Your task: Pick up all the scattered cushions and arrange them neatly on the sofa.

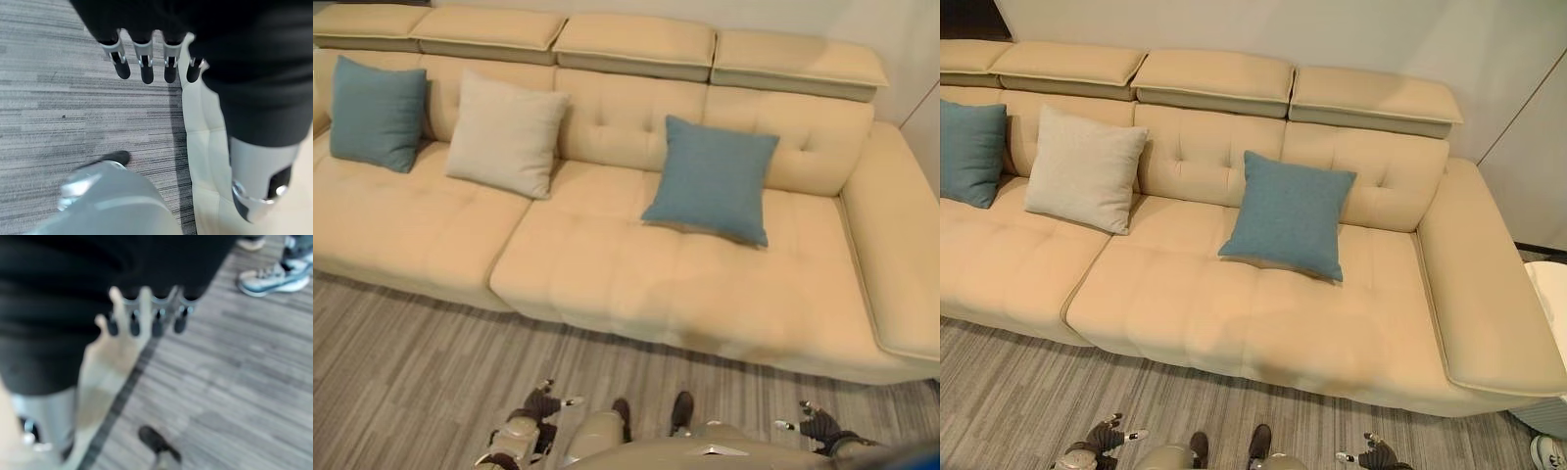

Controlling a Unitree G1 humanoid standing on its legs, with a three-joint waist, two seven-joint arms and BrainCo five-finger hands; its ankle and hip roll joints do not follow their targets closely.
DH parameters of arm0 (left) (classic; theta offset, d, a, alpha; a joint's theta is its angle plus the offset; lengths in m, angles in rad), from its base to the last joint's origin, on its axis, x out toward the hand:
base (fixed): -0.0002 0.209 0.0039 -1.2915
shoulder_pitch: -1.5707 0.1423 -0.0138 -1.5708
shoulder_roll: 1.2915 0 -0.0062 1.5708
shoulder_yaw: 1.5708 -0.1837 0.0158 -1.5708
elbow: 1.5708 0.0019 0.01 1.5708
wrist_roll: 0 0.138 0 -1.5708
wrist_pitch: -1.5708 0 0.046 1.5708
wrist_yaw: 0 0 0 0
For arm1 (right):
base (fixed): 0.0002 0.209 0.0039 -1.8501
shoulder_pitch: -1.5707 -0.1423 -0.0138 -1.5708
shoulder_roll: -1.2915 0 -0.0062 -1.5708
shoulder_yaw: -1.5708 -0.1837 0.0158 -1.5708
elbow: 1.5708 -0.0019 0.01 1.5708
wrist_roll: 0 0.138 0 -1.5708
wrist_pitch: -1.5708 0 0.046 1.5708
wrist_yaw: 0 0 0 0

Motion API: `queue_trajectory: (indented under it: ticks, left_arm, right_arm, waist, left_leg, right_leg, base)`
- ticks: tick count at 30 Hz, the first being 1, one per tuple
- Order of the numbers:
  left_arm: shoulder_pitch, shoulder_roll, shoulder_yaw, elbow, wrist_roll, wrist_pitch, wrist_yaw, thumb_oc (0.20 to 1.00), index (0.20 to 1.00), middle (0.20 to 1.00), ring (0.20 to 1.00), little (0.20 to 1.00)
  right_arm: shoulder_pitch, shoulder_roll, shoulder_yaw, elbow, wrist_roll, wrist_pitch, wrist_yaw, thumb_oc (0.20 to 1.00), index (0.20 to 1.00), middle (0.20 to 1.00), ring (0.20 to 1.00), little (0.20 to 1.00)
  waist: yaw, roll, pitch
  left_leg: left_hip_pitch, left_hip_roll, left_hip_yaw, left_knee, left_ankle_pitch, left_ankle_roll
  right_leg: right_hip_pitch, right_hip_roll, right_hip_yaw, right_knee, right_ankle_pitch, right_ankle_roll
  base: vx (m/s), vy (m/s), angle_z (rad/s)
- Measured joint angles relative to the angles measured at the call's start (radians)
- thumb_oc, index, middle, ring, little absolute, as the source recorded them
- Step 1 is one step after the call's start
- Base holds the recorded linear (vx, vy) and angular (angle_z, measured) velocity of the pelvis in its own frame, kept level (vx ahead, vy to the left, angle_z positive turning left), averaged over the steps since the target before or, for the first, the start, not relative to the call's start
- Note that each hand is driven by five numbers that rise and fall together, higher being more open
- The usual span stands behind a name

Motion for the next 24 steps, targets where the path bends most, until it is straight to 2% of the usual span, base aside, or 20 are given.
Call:
queue_trajectory:
  ticks: [2,4,7,9,13,14,15,16,17,18,19,20,21,22,23,24]
  left_arm:
    - [-0.006,-0.014,-0.014,-0.002,0.001,0.002,-0.003,1.0,1.0,1.0,1.0,1.0]
    - [-0.016,-0.018,-0.029,-0.03,0.002,0.001,-0.006,1.0,1.0,1.0,1.0,1.0]
    - [-0.038,-0.011,-0.052,-0.055,0.003,-0.001,-0.006,1.0,1.0,1.0,1.0,1.0]
    - [-0.048,-0.005,-0.068,-0.065,0.004,-0.002,-0.006,1.0,1.0,1.0,1.0,1.0]
    - [-0.067,0.022,-0.069,-0.066,0.02,0.001,-0.007,1.0,1.0,1.0,1.0,1.0]
    - [-0.074,0.033,-0.068,-0.064,0.022,0.002,-0.007,1.0,1.0,1.0,1.0,1.0]
    - [-0.071,0.039,-0.066,-0.063,0.022,0.003,-0.006,1.0,1.0,1.0,1.0,1.0]
    - [-0.071,0.05,-0.064,-0.069,0.022,0.003,-0.006,1.0,1.0,1.0,1.0,1.0]
    - [-0.069,0.053,-0.063,-0.068,0.023,0.003,-0.006,1.0,1.0,1.0,1.0,1.0]
    - [-0.061,0.066,-0.063,-0.067,0.024,0.004,-0.007,1.0,1.0,1.0,1.0,1.0]
    - [-0.053,0.075,-0.063,-0.067,0.025,0.003,-0.006,1.0,1.0,1.0,1.0,1.0]
    - [-0.046,0.088,-0.064,-0.058,0.025,0.01,-0.006,1.0,1.0,1.0,1.0,1.0]
    - [-0.041,0.091,-0.064,-0.056,0.026,0.012,-0.005,1.0,1.0,1.0,1.0,1.0]
    - [-0.03,0.091,-0.065,-0.054,0.037,0.012,-0.006,1.0,1.0,1.0,1.0,1.0]
    - [-0.025,0.084,-0.066,-0.055,0.052,0.012,-0.007,1.0,1.0,1.0,1.0,1.0]
    - [-0.025,0.08,-0.066,-0.055,0.053,0.011,-0.007,1.0,1.0,1.0,1.0,1.0]
  right_arm:
    - [-0.027,-0.047,-0.022,0.025,0.011,0.01,0.006,1.0,1.0,1.0,1.0,1.0]
    - [-0.04,-0.098,-0.053,0.026,0.036,0.014,0.007,1.0,1.0,1.0,1.0,1.0]
    - [-0.044,-0.101,-0.073,0.028,0.052,0.014,0.013,1.0,1.0,1.0,1.0,1.0]
    - [-0.064,-0.094,-0.073,0.043,0.054,0.015,0.014,1.0,1.0,1.0,1.0,1.0]
    - [-0.147,-0.095,-0.084,0.075,0.054,0.031,0.026,1.0,1.0,1.0,1.0,1.0]
    - [-0.158,-0.098,-0.084,0.105,0.054,0.037,0.034,1.0,1.0,1.0,1.0,1.0]
    - [-0.162,-0.101,-0.084,0.112,0.054,0.041,0.034,1.0,1.0,1.0,1.0,1.0]
    - [-0.163,-0.097,-0.084,0.113,0.054,0.046,0.035,1.0,1.0,1.0,1.0,1.0]
    - [-0.163,-0.096,-0.084,0.117,0.054,0.048,0.037,1.0,1.0,1.0,1.0,1.0]
    - [-0.15,-0.093,-0.082,0.126,0.054,0.05,0.037,1.0,1.0,1.0,1.0,1.0]
    - [-0.146,-0.093,-0.082,0.125,0.054,0.051,0.037,1.0,1.0,1.0,1.0,1.0]
    - [-0.147,-0.095,-0.084,0.125,0.054,0.052,0.034,1.0,1.0,1.0,1.0,1.0]
    - [-0.153,-0.094,-0.084,0.129,0.054,0.052,0.034,1.0,1.0,1.0,1.0,1.0]
    - [-0.158,-0.094,-0.084,0.13,0.054,0.051,0.033,1.0,1.0,1.0,1.0,1.0]
    - [-0.161,-0.095,-0.085,0.13,0.054,0.049,0.033,1.0,1.0,1.0,1.0,1.0]
    - [-0.164,-0.095,-0.085,0.131,0.054,0.05,0.033,1.0,1.0,1.0,1.0,1.0]
  waist:
    - [-0.012,0.02,0.001]
    - [-0.006,0.064,-0.018]
    - [0.0,0.059,-0.027]
    - [0.004,0.048,-0.028]
    - [0.018,0.021,-0.004]
    - [0.016,0.018,0.003]
    - [0.02,0.024,0.005]
    - [0.024,0.034,0.008]
    - [0.029,0.033,0.008]
    - [0.047,0.027,-0.005]
    - [0.055,0.01,-0.017]
    - [0.071,-0.007,-0.026]
    - [0.073,-0.015,-0.029]
    - [0.084,-0.021,-0.039]
    - [0.087,-0.013,-0.046]
    - [0.089,-0.011,-0.05]
  left_leg:
    - [0.036,0.009,-0.004,-0.025,-0.031,-0.015]
    - [0.081,0.022,-0.019,-0.151,-0.04,-0.009]
    - [0.094,-0.013,-0.037,-0.245,0.017,0.019]
    - [0.085,-0.031,-0.034,-0.249,0.031,0.026]
    - [-0.001,-0.074,-0.002,-0.214,0.046,0.062]
    - [-0.002,-0.078,-0.003,-0.209,0.048,0.078]
    - [0.004,-0.069,0.001,-0.224,0.051,0.091]
    - [0.02,-0.055,-0.007,-0.251,0.062,0.102]
    - [0.024,-0.05,-0.005,-0.264,0.071,0.102]
    - [0.031,-0.046,-0.005,-0.274,0.086,0.095]
    - [0.034,-0.049,0.001,-0.283,0.099,0.093]
    - [0.037,-0.053,0.009,-0.308,0.117,0.089]
    - [0.038,-0.055,0.009,-0.314,0.122,0.088]
    - [0.045,-0.058,0.016,-0.33,0.129,0.084]
    - [0.047,-0.053,0.013,-0.337,0.136,0.075]
    - [0.048,-0.052,0.013,-0.342,0.14,0.073]
  right_leg:
    - [0.01,0.002,-0.009,-0.003,0.014,0.019]
    - [0.0,0.016,-0.01,-0.001,0.023,0.04]
    - [-0.031,-0.015,-0.009,0.019,0.032,0.065]
    - [-0.064,-0.034,-0.002,0.037,0.048,0.071]
    - [-0.15,-0.067,0.05,0.053,0.098,0.105]
    - [-0.153,-0.072,0.073,0.054,0.118,0.135]
    - [-0.155,-0.072,0.085,0.071,0.114,0.162]
    - [-0.164,-0.07,0.096,0.169,0.026,0.183]
    - [-0.166,-0.061,0.098,0.226,-0.004,0.183]
    - [-0.165,-0.058,0.099,0.349,-0.103,0.177]
    - [-0.158,-0.061,0.093,0.365,-0.139,0.176]
    - [-0.117,-0.063,0.062,0.326,-0.174,0.179]
    - [-0.092,-0.061,0.062,0.281,-0.176,0.179]
    - [-0.05,-0.053,0.06,0.182,-0.155,0.173]
    - [-0.018,-0.036,0.061,0.111,-0.113,0.161]
    - [-0.009,-0.032,0.06,0.09,-0.099,0.152]
  base:
    - [-0.09,0.274,-0.01]
    - [-0.21,0.354,0.09]
    - [-0.19,0.251,0.11]
    - [-0.36,0.333,-0.06]
    - [-0.27,0.179,-0.23]
    - [-0.1,0.089,-0.02]
    - [0.0,-0.042,0.12]
    - [0.01,-0.048,0.12]
    - [-0.09,-0.112,0.1]
    - [-0.09,-0.067,-0.08]
    - [-0.16,-0.11,-0.14]
    - [-0.07,-0.045,-0.14]
    - [-0.11,-0.069,-0.19]
    - [-0.11,-0.073,-0.11]
    - [-0.11,-0.073,-0.1]
    - [-0.12,-0.082,0.02]
